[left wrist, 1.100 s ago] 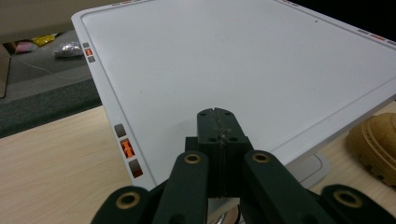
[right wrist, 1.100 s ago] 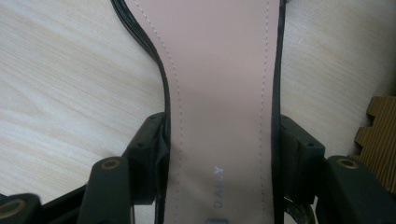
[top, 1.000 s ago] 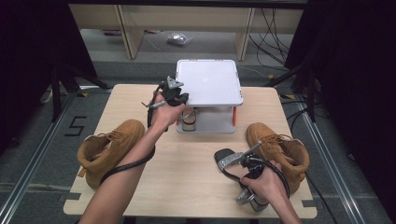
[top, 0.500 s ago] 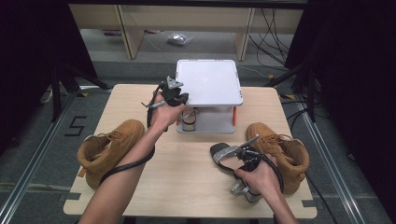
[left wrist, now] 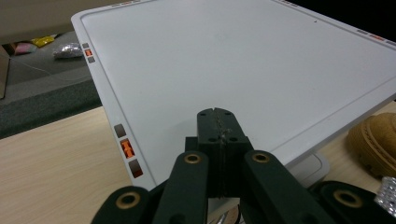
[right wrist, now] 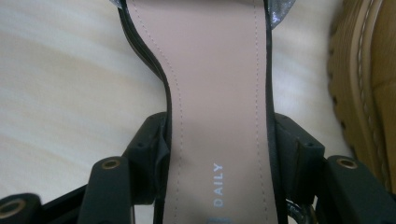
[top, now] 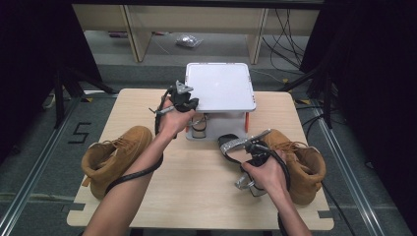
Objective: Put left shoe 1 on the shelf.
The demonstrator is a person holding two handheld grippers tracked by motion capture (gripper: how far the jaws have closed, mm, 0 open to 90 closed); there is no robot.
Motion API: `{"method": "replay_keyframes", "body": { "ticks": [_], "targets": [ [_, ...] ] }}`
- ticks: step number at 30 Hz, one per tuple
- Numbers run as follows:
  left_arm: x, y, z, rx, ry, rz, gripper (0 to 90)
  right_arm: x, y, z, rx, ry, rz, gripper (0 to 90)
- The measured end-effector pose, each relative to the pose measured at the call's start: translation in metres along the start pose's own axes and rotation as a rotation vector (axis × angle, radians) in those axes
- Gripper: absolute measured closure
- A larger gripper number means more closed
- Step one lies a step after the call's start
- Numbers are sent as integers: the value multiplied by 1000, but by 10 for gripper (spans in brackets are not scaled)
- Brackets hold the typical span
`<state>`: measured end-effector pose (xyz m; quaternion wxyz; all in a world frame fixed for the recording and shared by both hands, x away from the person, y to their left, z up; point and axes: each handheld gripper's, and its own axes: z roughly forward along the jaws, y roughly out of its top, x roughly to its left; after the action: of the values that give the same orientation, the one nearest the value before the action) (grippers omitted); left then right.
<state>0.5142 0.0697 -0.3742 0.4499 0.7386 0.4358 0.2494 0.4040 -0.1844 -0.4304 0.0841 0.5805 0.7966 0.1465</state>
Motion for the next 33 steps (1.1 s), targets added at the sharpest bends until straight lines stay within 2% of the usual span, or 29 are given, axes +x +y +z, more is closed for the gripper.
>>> {"method": "replay_keyframes", "body": {
  "ticks": [2,3,4,7,9,10,11,13,16,18,20,21,22,26,27,28,30,33],
  "targets": [
    [0,0,0,0,0,-1,892,1,7,2,-29,4,14,431],
    [0,0,0,-1,-1,0,892,1,12,0,-15,16,29,431],
    [0,0,0,-1,-1,-1,892,1,14,2,-37,-2,17,431],
    [0,0,0,-6,-1,-6,892,1,22,4,-51,-8,24,431],
    [-1,0,0,-6,-1,-7,892,1,28,6,-52,-12,34,431],
    [-1,0,1,-6,-1,-7,892,2,31,7,-47,-8,62,431],
    [-1,0,1,-6,-1,-6,892,1,33,9,-55,-13,47,431],
    [-1,0,1,-6,0,-8,893,1,37,12,-50,-16,47,431],
    [-1,0,0,-1,1,-1,892,2,44,17,-56,-18,76,431],
    [-1,0,0,-1,1,-1,892,2,47,20,-59,-27,68,431],
    [-1,0,0,-1,1,-1,893,3,51,22,-62,-15,98,431],
    [-1,0,0,-1,1,0,892,2,51,24,-70,-21,79,431],
    [-1,0,0,-2,1,1,893,3,53,24,-62,-21,94,431],
    [-1,-1,0,-4,2,2,893,1,57,31,-92,-43,80,431],
    [-1,-1,0,-5,3,4,893,3,58,31,-78,-37,114,431],
    [-1,-1,0,-4,3,5,893,1,58,33,-87,-48,81,431],
    [-1,-1,0,-4,3,6,893,4,60,35,-80,-42,120,431],
    [-1,-1,0,-4,3,5,893,3,61,38,-79,-40,114,431]
  ]
}}
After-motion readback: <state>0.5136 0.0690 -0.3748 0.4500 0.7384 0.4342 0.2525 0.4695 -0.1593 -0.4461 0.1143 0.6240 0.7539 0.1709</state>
